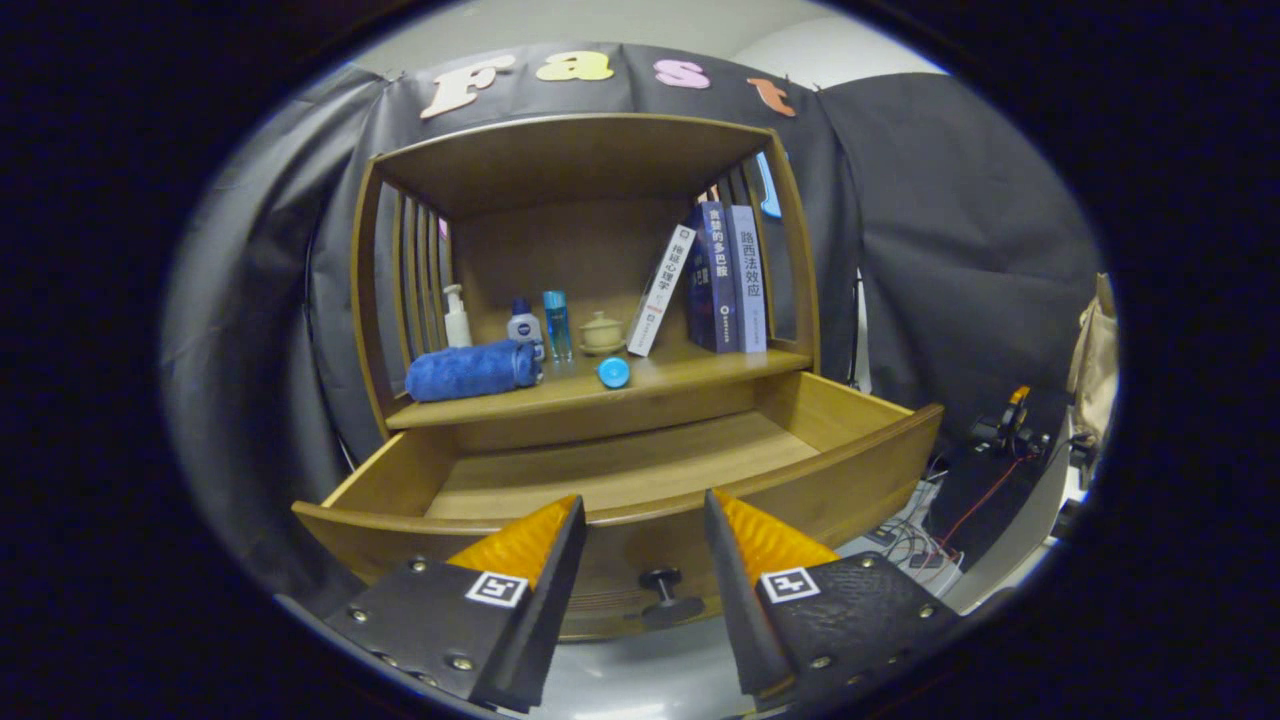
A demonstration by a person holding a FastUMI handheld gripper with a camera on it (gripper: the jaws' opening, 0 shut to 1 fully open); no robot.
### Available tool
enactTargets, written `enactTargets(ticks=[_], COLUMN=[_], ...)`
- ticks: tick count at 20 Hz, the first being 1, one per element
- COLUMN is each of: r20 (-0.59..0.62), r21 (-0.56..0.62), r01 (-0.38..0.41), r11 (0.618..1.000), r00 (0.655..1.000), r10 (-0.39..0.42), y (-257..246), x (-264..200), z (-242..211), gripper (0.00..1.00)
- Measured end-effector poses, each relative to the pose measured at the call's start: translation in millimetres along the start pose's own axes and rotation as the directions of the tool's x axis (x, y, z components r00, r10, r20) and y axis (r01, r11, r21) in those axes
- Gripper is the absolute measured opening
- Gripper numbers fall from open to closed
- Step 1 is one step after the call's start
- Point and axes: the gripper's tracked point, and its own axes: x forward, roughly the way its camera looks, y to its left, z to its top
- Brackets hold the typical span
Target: Pull open the drawer, take out the items inside it, and place them on the countertop above the cabinet.
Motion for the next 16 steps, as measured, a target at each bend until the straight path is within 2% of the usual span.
enactTargets(ticks=[4,16], r20=[-0.031,-0.066], r21=[-0.039,0.014], r01=[-0.022,-0.087], r11=[0.999,0.996], r00=[0.999,0.994], r10=[0.020,0.088], y=[3,13], x=[-5,4], z=[-14,-31], gripper=[0.70,0.70])
